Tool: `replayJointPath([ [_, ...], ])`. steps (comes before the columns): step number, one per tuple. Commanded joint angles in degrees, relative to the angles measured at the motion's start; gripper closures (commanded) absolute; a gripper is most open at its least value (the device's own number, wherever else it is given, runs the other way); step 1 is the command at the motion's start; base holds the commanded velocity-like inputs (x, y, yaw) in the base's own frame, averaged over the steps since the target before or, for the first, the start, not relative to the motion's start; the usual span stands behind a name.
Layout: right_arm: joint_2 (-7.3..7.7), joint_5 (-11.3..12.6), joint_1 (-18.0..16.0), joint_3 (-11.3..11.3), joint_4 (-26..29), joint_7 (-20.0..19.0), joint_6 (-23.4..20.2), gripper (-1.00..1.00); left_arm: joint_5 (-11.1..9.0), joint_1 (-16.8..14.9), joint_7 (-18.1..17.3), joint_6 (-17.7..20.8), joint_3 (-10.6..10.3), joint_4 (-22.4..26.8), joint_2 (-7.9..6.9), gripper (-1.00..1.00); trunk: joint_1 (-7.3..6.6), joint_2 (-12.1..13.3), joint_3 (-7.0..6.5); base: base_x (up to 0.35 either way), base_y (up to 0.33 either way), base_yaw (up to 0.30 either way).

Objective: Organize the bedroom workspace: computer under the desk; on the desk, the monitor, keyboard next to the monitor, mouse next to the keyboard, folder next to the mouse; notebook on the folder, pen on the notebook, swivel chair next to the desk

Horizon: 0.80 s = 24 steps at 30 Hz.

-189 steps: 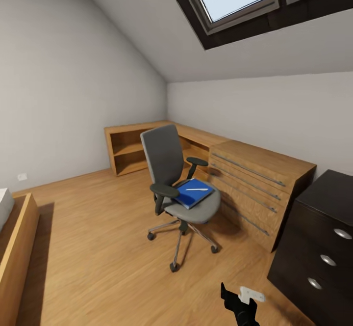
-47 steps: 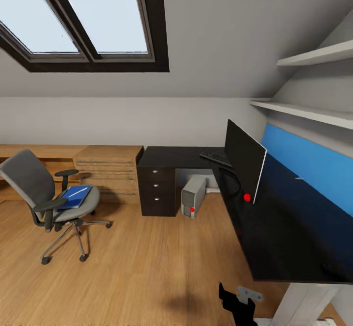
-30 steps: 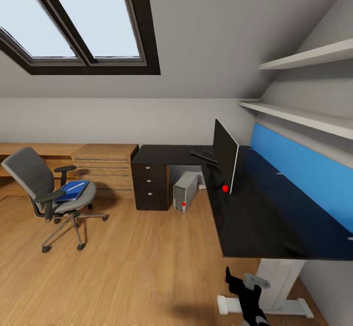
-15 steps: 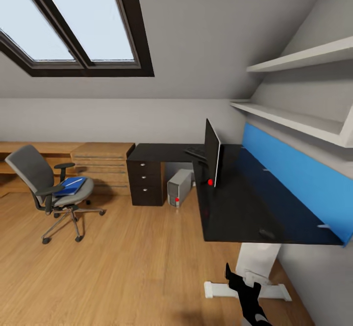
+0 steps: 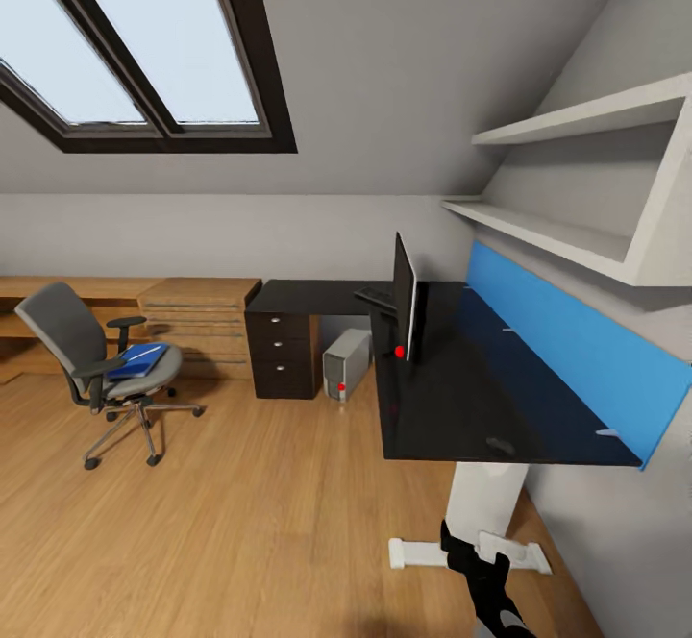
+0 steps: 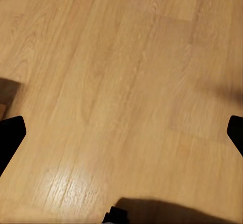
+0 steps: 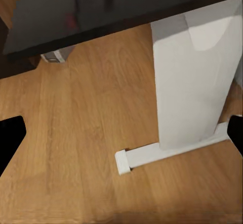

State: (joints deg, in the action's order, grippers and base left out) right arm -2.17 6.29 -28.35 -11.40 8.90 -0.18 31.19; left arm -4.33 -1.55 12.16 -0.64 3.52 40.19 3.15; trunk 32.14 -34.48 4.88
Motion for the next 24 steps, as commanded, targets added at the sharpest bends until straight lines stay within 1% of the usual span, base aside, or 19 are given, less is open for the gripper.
replayJointPath([
  [1,0.04,0.53,-0.04,0.19,2.28,-0.01,-3.97,-1.0,-0.47,-0.03,0.05,-0.08,0.08,0.04,0.03,-1.0,-0.21,0.33,-0.08,-0.015,-0.013,0.0],
  [2,0.06,0.52,-0.04,0.16,4.1,-0.01,-6.54,-1.0,-0.48,-0.03,0.05,-0.1,0.08,0.05,0.02,-1.0,-0.43,0.73,-0.26,-0.012,-0.011,0.0],
  [3,-0.08,0.01,0.28,0.18,21.77,1.38,-28.77,-1.0,-0.5,-0.03,0.05,-0.14,0.12,0.06,0.02,-1.0,-0.65,1.13,-0.44,-0.003,-0.003,0.0],
  [6,-0.14,-0.88,1.21,0.21,31.74,3.49,-42.36,-1.0,-0.5,-0.03,0.06,-0.14,0.16,0.1,-0.03,-1.0,-1.31,2.33,-0.98,-0.002,-0.002,0.0],
  [7,-0.23,-1.39,2.07,0.22,38.37,5.0,-50.23,-1.0,-0.5,-0.03,0.06,-0.15,0.2,0.12,-0.04,-1.0,-1.53,2.73,-1.16,-0.001,-0.001,0.0],
  [8,-0.96,-1.97,3.57,0.28,50.82,7.31,-60.14,-1.0,-0.5,-0.03,0.06,-0.15,0.24,0.14,-0.06,-1.0,-1.75,3.14,-1.34,0.0,0.0,0.0],
  [9,-1.23,-2.09,3.81,0.29,53.5,7.73,-61.63,-1.0,-0.5,-0.03,0.06,-0.15,0.24,0.14,-0.06,-1.0,-1.75,3.14,-1.34,0.0,0.0,0.0],
  [10,-1.72,-2.27,4.17,0.28,57.92,8.43,-63.83,-1.0,-0.5,-0.03,0.06,-0.15,0.25,0.14,-0.07,-1.0,-1.75,3.14,-1.34,0.0,0.0,0.0],
  [12,-2.09,-2.4,4.47,0.24,61.96,9.34,-65.82,-1.0,-0.5,-0.03,0.01,-0.17,0.26,0.15,-0.07,-1.0,-1.75,3.14,-1.34,0.0,0.0,0.0],
  [14,-2.17,-2.46,4.59,0.19,63.43,9.82,-66.42,-1.0,-0.5,-0.03,0.0,-0.19,0.26,0.15,-0.07,-1.0,-1.75,3.14,-1.34,0.0,0.0,0.0],
  [16,-2.2,-2.44,4.68,0.14,64.1,10.1,-66.71,-1.0,-0.5,-0.03,-0.01,-0.21,0.26,0.15,-0.07,-1.0,-1.75,3.14,-1.34,0.0,0.0,0.0],
  [17,-2.25,-2.58,5.34,0.13,62.19,10.39,-65.73,-1.0,-0.44,-0.03,-0.06,-1.04,0.26,0.08,-0.05,-1.0,-1.75,3.14,-1.34,0.0,0.0,0.0],
  [20,-2.24,-2.6,5.76,0.18,61.21,10.34,-64.44,-1.0,-0.43,-0.03,-0.05,-2.12,0.25,-0.06,-0.04,-1.0,-1.75,3.14,-1.34,0.007,0.0,0.0],
  [21,-2.23,-2.65,6.23,0.33,60.39,10.3,-63.02,-1.0,-0.47,-0.03,-0.04,-3.19,0.26,-0.14,-0.06,-1.0,-1.75,3.14,-1.34,0.158,-0.107,0.0],
  [24,-2.23,-2.67,6.4,0.48,60.11,10.29,-62.55,-1.0,-0.49,-0.03,-0.03,-3.69,0.24,-0.27,-0.04,-1.0,-1.75,3.14,-1.34,0.2,-0.157,0.0],
])
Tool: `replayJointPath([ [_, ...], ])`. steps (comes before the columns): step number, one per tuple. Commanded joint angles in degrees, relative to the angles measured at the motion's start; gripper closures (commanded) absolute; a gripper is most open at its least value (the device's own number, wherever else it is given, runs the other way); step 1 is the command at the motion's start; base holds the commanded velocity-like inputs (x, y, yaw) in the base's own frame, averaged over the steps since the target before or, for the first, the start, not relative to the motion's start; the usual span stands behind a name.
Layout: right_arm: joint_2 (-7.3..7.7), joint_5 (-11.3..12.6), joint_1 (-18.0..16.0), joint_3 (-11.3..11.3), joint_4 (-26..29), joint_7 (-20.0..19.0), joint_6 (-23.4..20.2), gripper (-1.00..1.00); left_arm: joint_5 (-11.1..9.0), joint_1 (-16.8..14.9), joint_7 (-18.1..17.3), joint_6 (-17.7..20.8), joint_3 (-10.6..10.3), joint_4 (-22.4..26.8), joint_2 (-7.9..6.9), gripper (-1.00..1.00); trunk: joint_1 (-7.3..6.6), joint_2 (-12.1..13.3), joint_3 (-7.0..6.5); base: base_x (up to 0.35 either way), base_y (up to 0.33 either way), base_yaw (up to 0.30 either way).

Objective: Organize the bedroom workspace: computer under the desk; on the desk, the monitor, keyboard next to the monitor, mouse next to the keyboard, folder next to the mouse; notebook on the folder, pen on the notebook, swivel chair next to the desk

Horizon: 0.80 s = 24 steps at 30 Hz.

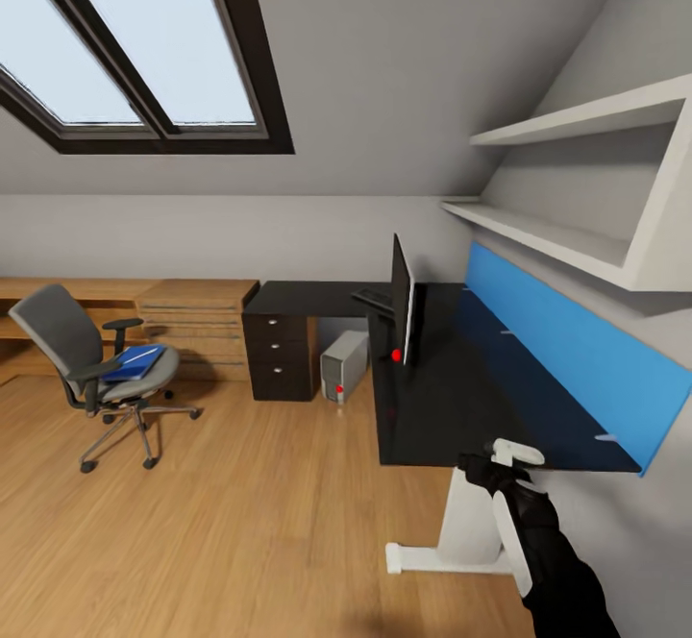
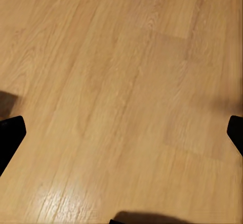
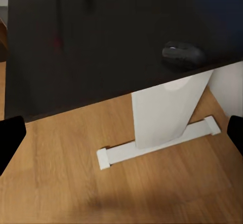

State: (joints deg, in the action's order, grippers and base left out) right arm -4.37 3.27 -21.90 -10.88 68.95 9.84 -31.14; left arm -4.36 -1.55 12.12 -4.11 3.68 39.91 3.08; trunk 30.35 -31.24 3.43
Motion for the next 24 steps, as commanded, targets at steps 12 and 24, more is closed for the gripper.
replayJointPath([
  [12,0.82,-0.47,0.34,-0.01,-0.24,0.35,0.41,-1.0,-0.4,-0.04,0.0,-0.53,-0.03,-1.77,0.03,-1.0,0.05,-0.1,0.11,0.246,-0.212,0.0],
  [24,1.53,-1.07,0.37,0.16,-5.19,0.53,4.48,-1.0,-0.42,-0.04,0.01,-0.72,0.01,-1.94,-0.08,-1.0,0.05,-0.1,0.11,0.251,-0.211,0.0],
])
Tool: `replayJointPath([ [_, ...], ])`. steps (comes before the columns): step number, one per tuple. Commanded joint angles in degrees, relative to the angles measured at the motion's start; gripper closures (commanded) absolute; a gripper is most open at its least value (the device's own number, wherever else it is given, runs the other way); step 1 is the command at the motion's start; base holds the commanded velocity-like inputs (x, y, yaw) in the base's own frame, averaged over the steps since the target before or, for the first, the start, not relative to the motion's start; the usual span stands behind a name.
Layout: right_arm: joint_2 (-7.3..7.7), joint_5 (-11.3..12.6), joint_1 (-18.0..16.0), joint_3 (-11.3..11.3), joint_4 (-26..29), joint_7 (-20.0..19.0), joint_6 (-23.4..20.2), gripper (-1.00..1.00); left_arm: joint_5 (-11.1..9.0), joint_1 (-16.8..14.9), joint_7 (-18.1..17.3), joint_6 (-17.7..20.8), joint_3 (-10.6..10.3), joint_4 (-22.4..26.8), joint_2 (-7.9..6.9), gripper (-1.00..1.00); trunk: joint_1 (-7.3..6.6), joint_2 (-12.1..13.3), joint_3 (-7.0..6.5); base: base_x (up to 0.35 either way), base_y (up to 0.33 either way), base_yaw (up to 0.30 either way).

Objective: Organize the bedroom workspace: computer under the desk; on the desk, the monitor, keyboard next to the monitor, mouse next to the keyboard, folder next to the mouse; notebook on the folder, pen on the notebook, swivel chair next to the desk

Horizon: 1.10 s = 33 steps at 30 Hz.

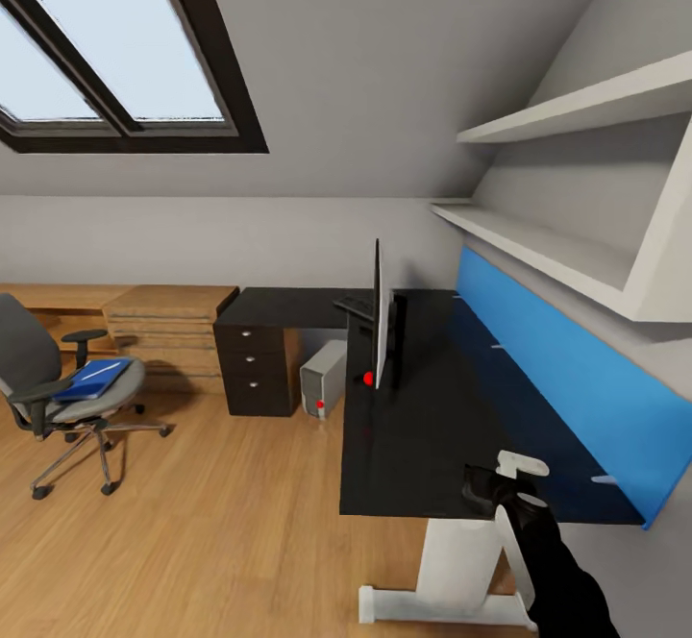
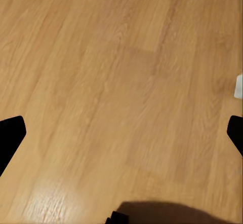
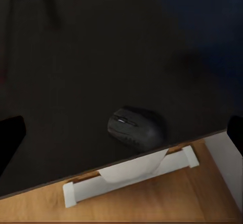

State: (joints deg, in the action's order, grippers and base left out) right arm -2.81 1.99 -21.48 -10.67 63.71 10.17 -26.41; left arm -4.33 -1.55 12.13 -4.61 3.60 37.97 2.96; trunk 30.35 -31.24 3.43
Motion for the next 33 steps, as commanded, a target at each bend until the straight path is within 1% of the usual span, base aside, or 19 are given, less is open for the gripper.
replayJointPath([
  [1,0.05,0.12,-0.05,-0.04,-0.36,0.21,-0.17,-1.0,-0.47,-0.04,0.0,-0.22,0.09,0.0,0.03,-1.0,0.04,-0.1,0.11,0.156,-0.107,0.0],
  [3,0.23,-0.22,-0.05,-0.03,-1.25,0.24,0.07,-1.0,-0.48,-0.04,0.0,-0.22,0.09,0.0,0.03,-1.0,0.04,-0.1,0.11,0.112,-0.077,0.0],
  [5,0.55,-1.96,-0.05,0.08,-3.34,0.16,1.89,-1.0,-0.49,-0.04,0.0,-0.23,0.15,0.0,0.03,-1.0,0.04,-0.1,0.11,0.042,-0.029,0.0],
  [10,0.66,-3.51,-0.05,0.76,-4.89,-0.07,3.48,-1.0,-0.5,-0.04,0.0,-0.23,0.17,-0.01,-0.01,-1.0,0.04,-0.1,0.11,0.017,-0.012,0.0],
  [14,0.68,-3.96,-0.08,1.25,-6.34,-0.13,4.59,-1.0,-0.5,-0.04,-0.02,-0.26,0.17,-0.01,-0.01,-1.0,0.04,-0.1,0.11,0.06,-0.003,0.0],
  [20,0.7,-4.33,-0.13,1.46,-7.6,-0.15,6.86,-1.0,-0.5,-0.04,-0.09,-0.31,0.17,0.01,-0.05,-1.0,0.04,-0.1,0.11,0.201,-0.001,0.0],
  [25,0.7,-4.4,-0.11,1.45,-7.73,-0.15,7.0,-1.0,-0.5,-0.04,-0.09,-0.31,0.17,0.0,-0.05,-1.0,0.04,-0.1,0.11,0.048,0.0,0.0],
  [28,0.75,-4.43,-0.15,1.45,-8.54,-0.15,7.05,-1.0,-0.5,-0.04,-0.09,-0.32,0.17,0.0,-0.06,-1.0,0.04,-0.1,0.11,0.206,0.0,0.0],
  [29,1.23,-4.41,-0.3,1.45,-11.15,-0.15,7.16,-1.0,-0.5,-0.04,-0.09,-0.32,0.17,-0.01,-0.06,-1.0,0.04,-0.1,0.11,0.137,0.0,0.0],
  [32,1.71,-4.39,-0.41,1.45,-13.29,-0.14,7.79,-1.0,-0.5,-0.04,-0.09,-0.32,0.17,0.05,-0.06,-1.0,0.04,-0.1,0.11,0.089,0.0,0.0],
  [33,2.06,-4.38,-0.52,1.43,-14.94,-0.11,8.78,-1.0,-0.5,-0.04,-0.09,-0.32,0.17,0.23,-0.06,-1.0,0.04,-0.1,0.11,0.045,0.0,0.0],
])
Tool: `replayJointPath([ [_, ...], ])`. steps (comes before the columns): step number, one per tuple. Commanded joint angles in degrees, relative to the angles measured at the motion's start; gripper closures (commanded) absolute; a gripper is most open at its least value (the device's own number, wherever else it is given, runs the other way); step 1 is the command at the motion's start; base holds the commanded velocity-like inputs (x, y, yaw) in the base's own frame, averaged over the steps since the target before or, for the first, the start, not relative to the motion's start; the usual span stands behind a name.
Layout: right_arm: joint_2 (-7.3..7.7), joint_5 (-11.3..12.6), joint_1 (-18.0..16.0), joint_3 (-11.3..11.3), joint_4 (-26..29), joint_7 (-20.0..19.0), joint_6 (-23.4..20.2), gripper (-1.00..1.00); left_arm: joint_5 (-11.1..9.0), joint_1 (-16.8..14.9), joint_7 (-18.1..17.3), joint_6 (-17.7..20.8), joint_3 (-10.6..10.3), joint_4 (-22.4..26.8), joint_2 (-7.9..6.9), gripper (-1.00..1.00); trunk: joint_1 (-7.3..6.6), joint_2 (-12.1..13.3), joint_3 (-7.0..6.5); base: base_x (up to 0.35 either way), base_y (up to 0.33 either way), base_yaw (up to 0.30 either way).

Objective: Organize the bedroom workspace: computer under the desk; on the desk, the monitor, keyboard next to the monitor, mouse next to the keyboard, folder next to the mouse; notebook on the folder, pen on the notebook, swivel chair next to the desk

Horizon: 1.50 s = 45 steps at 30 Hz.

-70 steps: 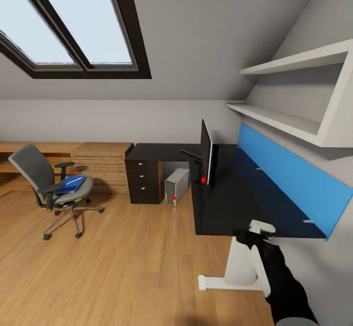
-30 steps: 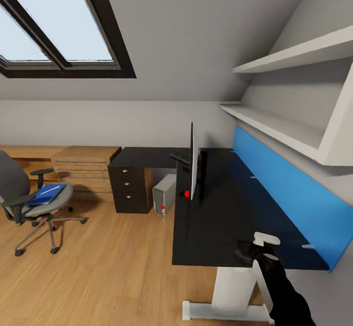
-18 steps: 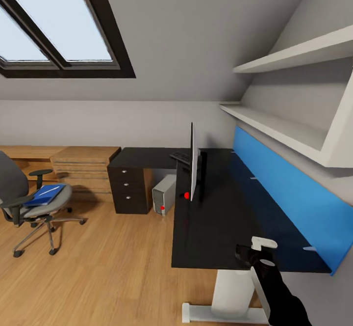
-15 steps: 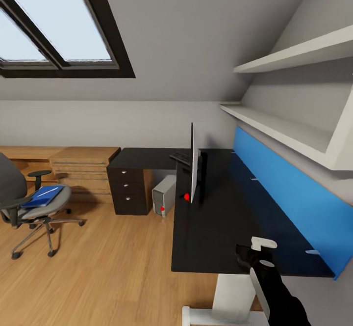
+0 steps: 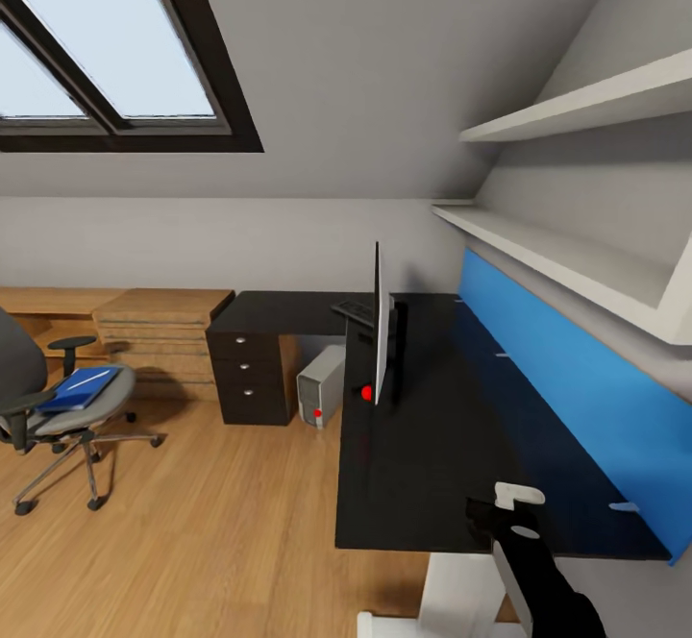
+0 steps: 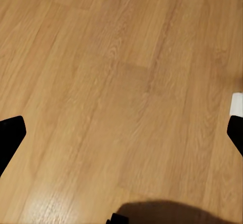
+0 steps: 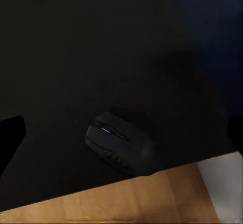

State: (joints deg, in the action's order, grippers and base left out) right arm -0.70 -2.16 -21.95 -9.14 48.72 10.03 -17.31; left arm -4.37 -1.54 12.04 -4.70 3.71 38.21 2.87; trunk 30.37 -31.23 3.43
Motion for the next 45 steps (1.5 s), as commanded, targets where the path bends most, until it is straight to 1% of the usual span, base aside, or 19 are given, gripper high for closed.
replayJointPath([
  [1,0.11,-0.22,-0.09,-0.12,-0.73,0.04,0.16,-1.0,-0.46,-0.04,0.0,-0.23,0.07,0.09,0.03,-1.0,0.03,-0.11,0.11,0.036,0.0,0.0],
  [5,0.81,-0.22,-0.54,-0.16,-3.39,0.06,1.51,-1.0,-0.49,-0.04,-0.05,-0.62,0.1,0.68,0.03,-1.0,0.03,-0.11,0.11,0.02,0.0,0.0],
  [10,1.58,-0.21,-1.17,-0.18,-5.69,0.07,2.9,-1.0,-0.54,-0.04,-0.07,-2.33,0.27,1.73,0.05,-1.0,0.03,-0.11,0.11,0.004,0.0,0.0],
  [16,1.86,-0.21,-1.54,-0.18,-7.54,0.07,4.75,-1.0,-0.55,-0.04,-0.02,-2.72,0.32,1.9,0.07,-1.0,0.03,-0.11,0.11,0.001,0.0,0.0],
  [20,2.0,-0.19,-2.79,-0.18,-10.57,0.07,6.77,-1.0,-0.55,-0.04,0.07,-2.84,0.33,1.95,0.1,-1.0,0.91,-1.71,0.83,0.0,0.0,0.0],
  [25,2.04,-0.2,-3.26,-0.18,-11.72,0.07,7.96,-1.0,-0.55,-0.04,0.08,-2.86,0.33,1.95,0.11,-1.0,2.01,-3.72,1.73,0.0,0.0,0.0],
  [32,2.03,-0.09,-3.48,-0.18,-12.13,0.04,8.46,-1.0,-0.55,-0.04,0.09,-2.86,0.33,1.96,0.1,-1.0,3.54,-6.52,2.99,0.0,0.0,0.0],
  [45,1.93,0.21,-3.53,-0.33,-12.41,-0.18,11.13,-1.0,-0.55,-0.04,0.09,-2.86,0.33,1.96,0.12,-1.0,6.4,-11.74,5.32,0.0,0.0,0.0],
])
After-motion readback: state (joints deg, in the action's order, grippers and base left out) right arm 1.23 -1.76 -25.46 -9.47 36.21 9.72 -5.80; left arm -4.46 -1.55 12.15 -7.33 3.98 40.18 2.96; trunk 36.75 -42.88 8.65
